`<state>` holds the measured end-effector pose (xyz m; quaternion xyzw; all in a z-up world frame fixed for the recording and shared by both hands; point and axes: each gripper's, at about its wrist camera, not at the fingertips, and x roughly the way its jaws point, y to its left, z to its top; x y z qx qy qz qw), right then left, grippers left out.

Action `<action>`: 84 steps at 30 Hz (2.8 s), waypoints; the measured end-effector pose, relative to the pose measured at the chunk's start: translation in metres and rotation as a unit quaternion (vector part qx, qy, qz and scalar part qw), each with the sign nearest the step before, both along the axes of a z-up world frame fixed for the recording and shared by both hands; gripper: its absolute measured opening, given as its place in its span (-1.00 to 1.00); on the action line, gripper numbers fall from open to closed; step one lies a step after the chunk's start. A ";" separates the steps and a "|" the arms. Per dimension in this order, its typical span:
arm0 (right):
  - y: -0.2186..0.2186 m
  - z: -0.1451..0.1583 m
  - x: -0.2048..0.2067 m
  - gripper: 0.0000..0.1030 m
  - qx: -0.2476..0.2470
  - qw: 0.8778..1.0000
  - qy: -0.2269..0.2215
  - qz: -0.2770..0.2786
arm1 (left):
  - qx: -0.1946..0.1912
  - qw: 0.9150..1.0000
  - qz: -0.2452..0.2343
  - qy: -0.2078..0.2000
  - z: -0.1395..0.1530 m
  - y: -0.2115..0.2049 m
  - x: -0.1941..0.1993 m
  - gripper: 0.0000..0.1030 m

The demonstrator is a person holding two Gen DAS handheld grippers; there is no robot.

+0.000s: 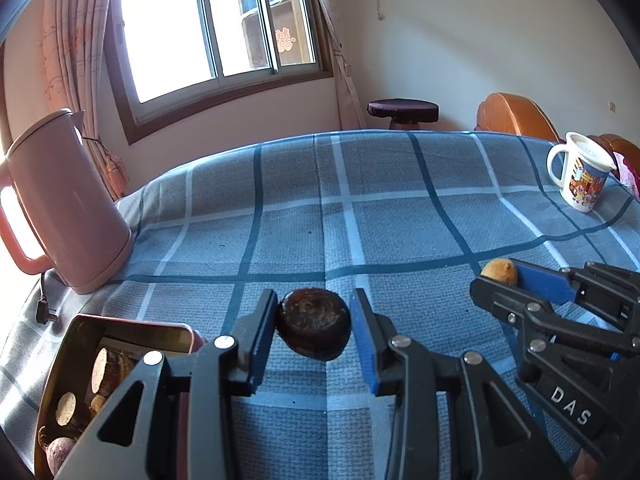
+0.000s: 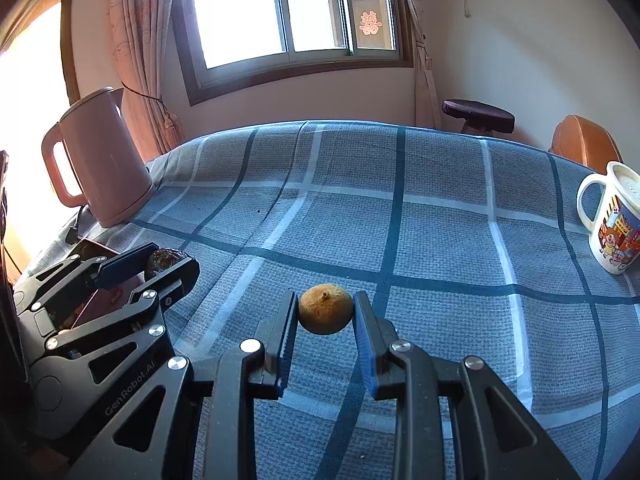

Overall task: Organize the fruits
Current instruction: 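Carry the passion fruit with the left tool while the right tool carries the yellow fruit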

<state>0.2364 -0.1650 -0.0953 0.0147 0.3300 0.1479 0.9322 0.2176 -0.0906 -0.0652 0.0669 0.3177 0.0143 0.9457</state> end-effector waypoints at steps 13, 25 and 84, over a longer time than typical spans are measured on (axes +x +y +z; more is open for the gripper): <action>-0.003 0.006 -0.008 -0.43 0.008 1.000 -0.029 -0.005 | 0.013 1.000 -0.004 -0.028 0.005 -0.005 -0.009 -0.25; -0.003 0.010 -0.016 -0.43 0.003 0.998 -0.055 -0.010 | 0.019 0.999 -0.009 -0.049 0.009 -0.008 -0.017 -0.25; 0.007 0.025 -0.080 -0.43 -0.040 0.985 -0.163 -0.024 | -0.019 0.994 -0.035 -0.106 0.021 -0.003 -0.065 -0.25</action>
